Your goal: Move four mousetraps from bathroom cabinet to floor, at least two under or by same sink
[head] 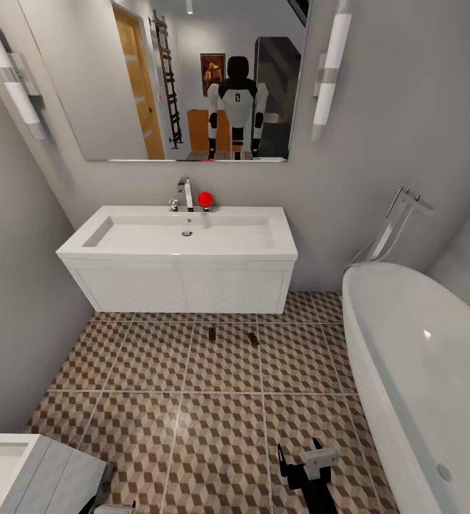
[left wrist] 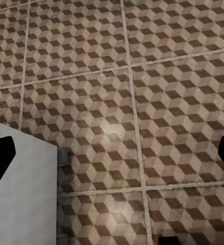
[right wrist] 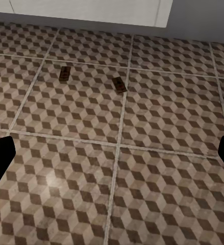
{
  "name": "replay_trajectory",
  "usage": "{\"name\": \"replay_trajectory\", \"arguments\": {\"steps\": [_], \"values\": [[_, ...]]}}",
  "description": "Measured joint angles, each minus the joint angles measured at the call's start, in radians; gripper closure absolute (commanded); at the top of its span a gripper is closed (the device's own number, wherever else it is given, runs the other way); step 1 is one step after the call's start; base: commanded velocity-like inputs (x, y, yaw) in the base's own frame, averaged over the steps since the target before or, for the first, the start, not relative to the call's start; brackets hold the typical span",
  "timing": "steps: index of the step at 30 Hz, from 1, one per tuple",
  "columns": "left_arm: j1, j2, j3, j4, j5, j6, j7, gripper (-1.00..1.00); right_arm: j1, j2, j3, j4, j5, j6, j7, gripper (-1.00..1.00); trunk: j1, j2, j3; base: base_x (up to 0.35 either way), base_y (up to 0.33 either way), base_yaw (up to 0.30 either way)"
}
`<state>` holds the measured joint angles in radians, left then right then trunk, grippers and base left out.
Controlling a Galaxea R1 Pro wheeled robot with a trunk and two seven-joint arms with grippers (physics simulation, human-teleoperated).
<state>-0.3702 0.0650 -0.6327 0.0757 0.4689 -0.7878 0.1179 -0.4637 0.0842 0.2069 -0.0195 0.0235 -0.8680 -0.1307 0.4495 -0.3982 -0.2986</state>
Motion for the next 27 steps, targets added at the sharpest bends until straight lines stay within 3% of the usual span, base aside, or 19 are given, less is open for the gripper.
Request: {"name": "replay_trajectory", "arguments": {"steps": [27], "values": [[0.0,0.0,0.0,0.0,0.0,0.0,0.0,-1.0,0.0,0.0,0.0,0.0,0.0,0.0,0.0,-1.0,0.0,0.0,0.0,0.0,0.0,0.0]]}}
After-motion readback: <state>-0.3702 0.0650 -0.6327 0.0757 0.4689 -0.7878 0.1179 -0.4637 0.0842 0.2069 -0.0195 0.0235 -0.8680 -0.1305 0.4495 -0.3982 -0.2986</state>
